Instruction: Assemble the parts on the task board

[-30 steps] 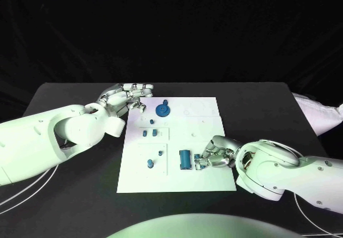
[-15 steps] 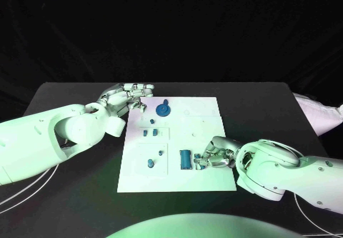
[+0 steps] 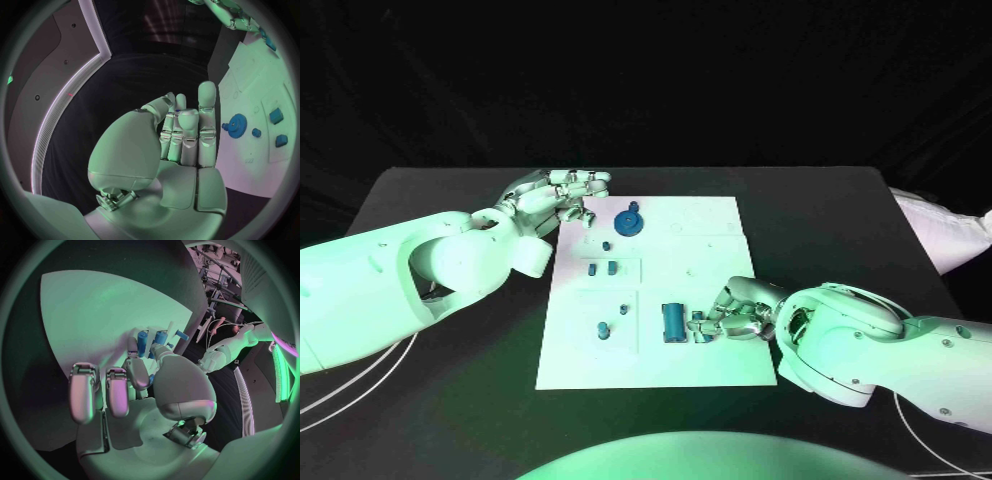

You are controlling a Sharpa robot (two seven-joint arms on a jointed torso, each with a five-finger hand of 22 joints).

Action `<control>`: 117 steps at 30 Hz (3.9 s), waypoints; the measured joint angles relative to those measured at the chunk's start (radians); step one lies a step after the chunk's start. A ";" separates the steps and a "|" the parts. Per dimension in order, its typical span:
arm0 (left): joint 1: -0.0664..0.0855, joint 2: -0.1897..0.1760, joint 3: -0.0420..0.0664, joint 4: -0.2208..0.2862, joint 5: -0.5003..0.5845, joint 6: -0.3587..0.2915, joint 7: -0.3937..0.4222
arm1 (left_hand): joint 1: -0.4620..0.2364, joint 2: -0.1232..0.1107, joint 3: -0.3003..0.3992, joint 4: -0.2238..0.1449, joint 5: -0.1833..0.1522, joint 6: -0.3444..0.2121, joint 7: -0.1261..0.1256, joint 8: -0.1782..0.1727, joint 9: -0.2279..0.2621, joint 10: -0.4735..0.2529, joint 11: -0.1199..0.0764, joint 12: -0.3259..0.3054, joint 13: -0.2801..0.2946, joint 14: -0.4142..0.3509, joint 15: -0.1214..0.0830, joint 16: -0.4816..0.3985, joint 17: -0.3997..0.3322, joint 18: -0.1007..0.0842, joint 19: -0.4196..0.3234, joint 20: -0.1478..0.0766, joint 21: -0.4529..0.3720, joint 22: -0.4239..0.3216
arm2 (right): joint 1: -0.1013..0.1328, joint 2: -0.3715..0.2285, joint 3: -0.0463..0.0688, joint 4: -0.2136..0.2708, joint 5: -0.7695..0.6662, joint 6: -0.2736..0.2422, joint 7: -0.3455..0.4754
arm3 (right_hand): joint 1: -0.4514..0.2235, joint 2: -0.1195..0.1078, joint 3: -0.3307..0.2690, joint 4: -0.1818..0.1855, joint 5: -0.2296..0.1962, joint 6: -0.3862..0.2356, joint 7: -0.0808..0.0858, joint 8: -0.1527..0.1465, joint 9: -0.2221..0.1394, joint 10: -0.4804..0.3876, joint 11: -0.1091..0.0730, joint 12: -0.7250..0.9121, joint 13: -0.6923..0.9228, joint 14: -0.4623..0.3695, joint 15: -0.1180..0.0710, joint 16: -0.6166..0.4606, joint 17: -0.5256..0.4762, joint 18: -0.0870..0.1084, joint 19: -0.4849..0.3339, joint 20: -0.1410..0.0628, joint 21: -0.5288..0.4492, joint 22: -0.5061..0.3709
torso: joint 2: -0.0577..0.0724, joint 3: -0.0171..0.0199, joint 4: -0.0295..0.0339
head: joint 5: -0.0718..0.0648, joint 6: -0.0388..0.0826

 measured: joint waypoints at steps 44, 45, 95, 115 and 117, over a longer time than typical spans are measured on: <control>0.000 0.000 0.000 -0.002 -0.003 0.002 -0.004 | 0.000 0.000 0.000 0.000 0.000 0.000 0.000 0.004 0.000 0.000 0.000 0.000 0.001 -0.003 0.004 0.000 -0.003 -0.003 0.000 0.000 -0.007 -0.002 | 0.000 -0.032 0.000 0.025 -0.008 0.063 0.048 | 0.086 0.004 -0.069 -0.034 -0.112 0.000 0.000 0.000 0.008 0.000 0.000 0.001 0.000 0.000 0.000 0.000 0.000 0.000 0.000 0.000 0.000 0.000 | 0.000 0.0003 0.0001 | -0.005 0.001; 0.000 0.000 0.000 -0.002 -0.003 0.002 -0.005 | 0.000 0.000 0.000 0.000 0.000 0.000 0.000 0.004 0.000 0.000 0.000 0.000 0.001 -0.003 0.004 0.000 -0.003 -0.003 0.000 0.000 -0.007 -0.002 | 0.000 -0.033 0.000 0.025 -0.008 0.065 0.049 | 0.086 0.004 -0.069 -0.034 -0.116 0.000 0.000 0.000 0.008 0.000 0.000 0.001 0.000 0.000 0.000 0.000 0.000 0.000 0.000 0.000 0.000 0.000 | 0.000 0.0002 0.0001 | -0.005 0.001; -0.033 0.031 -0.002 -0.054 0.026 -0.041 0.021 | -0.028 -0.015 -0.050 0.042 0.000 -0.059 0.023 -0.003 -0.008 -0.083 0.039 -0.034 -0.040 -0.301 0.057 -0.355 -0.323 0.013 -0.278 0.044 -0.259 -0.153 | 0.155 0.020 0.016 -0.298 0.583 -0.085 0.520 | 0.321 0.061 -0.072 -0.152 -0.145 -0.157 0.085 -0.089 -0.052 -0.292 0.066 -0.733 -0.421 -0.074 0.053 -0.484 -0.320 0.104 -0.246 0.042 -0.506 -0.572 | -0.048 -0.0146 -0.0107 | -0.019 0.060; -0.065 0.141 -0.004 -0.215 0.102 -0.214 0.128 | -0.150 0.028 -0.154 0.063 -0.010 -0.209 -0.040 -0.115 -0.034 -0.262 0.094 -0.263 -0.170 -0.499 0.148 -0.978 -0.645 0.013 -0.669 0.161 -0.541 -0.592 | 0.160 0.259 0.040 -0.696 1.074 -0.033 0.913 | 0.230 0.032 0.052 -0.229 -0.208 -0.326 0.115 -0.117 -0.279 -0.491 0.156 -1.110 -1.202 -0.492 0.190 -1.493 -1.158 0.117 -0.544 0.179 -1.314 -1.191 | -0.116 -0.0152 -0.0245 | 0.003 0.163; -0.066 0.139 -0.003 -0.212 0.101 -0.216 0.127 | -0.232 0.039 -0.168 0.060 -0.019 -0.266 -0.048 -0.126 -0.044 -0.320 0.084 -0.282 -0.180 -0.553 0.138 -0.989 -0.653 0.003 -0.711 0.143 -0.551 -0.618 | 0.158 0.257 0.042 -0.690 1.074 -0.039 0.913 | 0.149 0.035 0.041 -0.229 -0.217 -0.381 0.104 -0.127 -0.287 -0.554 0.148 -1.119 -1.209 -0.556 0.182 -1.503 -1.168 0.100 -0.604 0.166 -1.324 -1.198 | -0.117 -0.0140 -0.0245 | 0.004 0.165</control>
